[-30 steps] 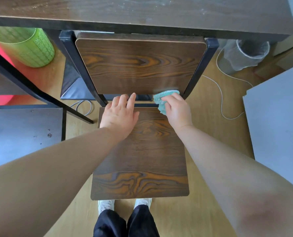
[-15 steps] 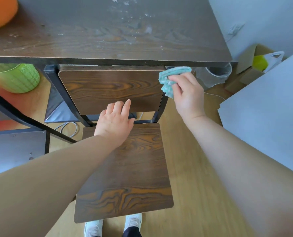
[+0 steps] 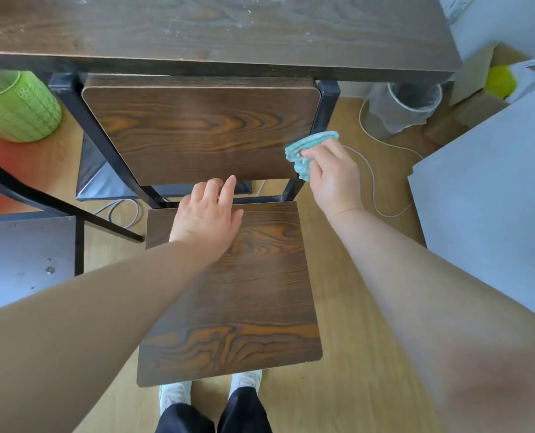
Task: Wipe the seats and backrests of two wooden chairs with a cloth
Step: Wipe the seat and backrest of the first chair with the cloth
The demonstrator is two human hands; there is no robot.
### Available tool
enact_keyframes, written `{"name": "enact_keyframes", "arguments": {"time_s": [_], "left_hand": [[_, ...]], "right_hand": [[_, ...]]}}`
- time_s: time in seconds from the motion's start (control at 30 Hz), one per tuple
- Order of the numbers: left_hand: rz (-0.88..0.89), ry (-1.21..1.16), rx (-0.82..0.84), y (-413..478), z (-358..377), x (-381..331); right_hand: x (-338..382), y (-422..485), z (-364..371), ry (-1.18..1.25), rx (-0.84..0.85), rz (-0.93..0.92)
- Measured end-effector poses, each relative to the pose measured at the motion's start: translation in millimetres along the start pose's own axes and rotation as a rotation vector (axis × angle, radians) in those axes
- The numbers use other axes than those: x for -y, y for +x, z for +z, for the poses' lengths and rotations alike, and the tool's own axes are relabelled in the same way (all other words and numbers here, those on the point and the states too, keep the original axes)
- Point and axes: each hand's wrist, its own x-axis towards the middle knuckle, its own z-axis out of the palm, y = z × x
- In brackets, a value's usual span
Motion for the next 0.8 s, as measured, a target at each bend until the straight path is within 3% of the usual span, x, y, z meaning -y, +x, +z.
{"name": "enact_keyframes", "arguments": {"time_s": [0.2, 0.53, 0.8], "left_hand": [[-0.026, 0.022, 0.056, -1, 27, 19], [-0.071, 0.016, 0.141, -11, 52, 51], [-0.067, -0.007, 0.197, -40, 42, 68]], "right_hand": [[-23, -32, 46, 0.027, 0.139, 0.091], [-35, -52, 96, -0.010, 0.313, 0.455], [19, -80, 76, 0.248, 0.343, 0.672]]}}
